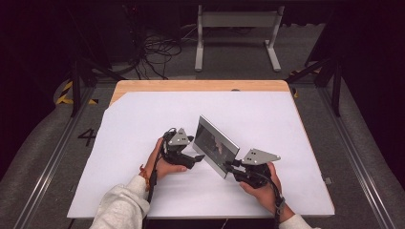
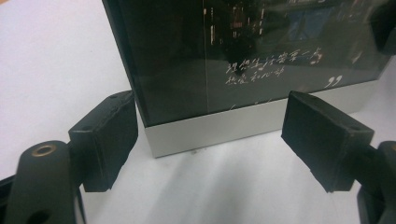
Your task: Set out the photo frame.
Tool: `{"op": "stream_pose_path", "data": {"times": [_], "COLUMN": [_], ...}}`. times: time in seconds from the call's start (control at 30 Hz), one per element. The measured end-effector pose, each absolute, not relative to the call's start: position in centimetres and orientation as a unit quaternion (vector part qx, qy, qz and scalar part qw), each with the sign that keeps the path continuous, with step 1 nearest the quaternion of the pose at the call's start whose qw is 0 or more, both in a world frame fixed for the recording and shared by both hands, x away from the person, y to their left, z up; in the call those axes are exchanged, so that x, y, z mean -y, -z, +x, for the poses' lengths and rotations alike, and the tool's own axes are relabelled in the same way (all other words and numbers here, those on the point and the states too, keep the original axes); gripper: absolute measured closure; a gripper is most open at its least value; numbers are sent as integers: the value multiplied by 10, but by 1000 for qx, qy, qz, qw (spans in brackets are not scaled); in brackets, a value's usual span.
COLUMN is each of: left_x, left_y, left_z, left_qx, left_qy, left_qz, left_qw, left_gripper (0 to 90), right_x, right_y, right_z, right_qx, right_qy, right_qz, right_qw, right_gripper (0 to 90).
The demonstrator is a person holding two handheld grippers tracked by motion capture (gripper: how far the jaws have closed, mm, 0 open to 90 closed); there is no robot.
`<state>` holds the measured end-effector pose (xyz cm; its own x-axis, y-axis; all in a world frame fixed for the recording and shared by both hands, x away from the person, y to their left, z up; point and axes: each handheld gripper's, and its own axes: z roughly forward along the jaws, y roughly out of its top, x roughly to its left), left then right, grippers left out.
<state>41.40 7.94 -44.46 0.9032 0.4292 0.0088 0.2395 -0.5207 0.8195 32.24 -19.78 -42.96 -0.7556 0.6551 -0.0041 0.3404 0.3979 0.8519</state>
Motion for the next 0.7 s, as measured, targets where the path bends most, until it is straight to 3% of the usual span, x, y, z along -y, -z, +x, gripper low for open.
{"op": "stream_pose_path", "data": {"times": [0.07,0.57,0.7], "left_x": [-78,-68,-71], "left_y": [445,452,451], "left_z": [415,423,423], "left_qx": [-190,-186,-188], "left_qy": [-103,-88,-82], "left_qz": [866,872,873], "left_qw": [451,443,442], "left_gripper": [192,178,216], "right_x": [200,202,203], "right_y": [429,428,428], "right_z": [319,318,318], "right_qx": [-819,-820,-821], "right_qy": [-458,-454,-450], "right_qz": [301,301,301], "right_qw": [169,175,178], "right_gripper": [799,803,801]}}
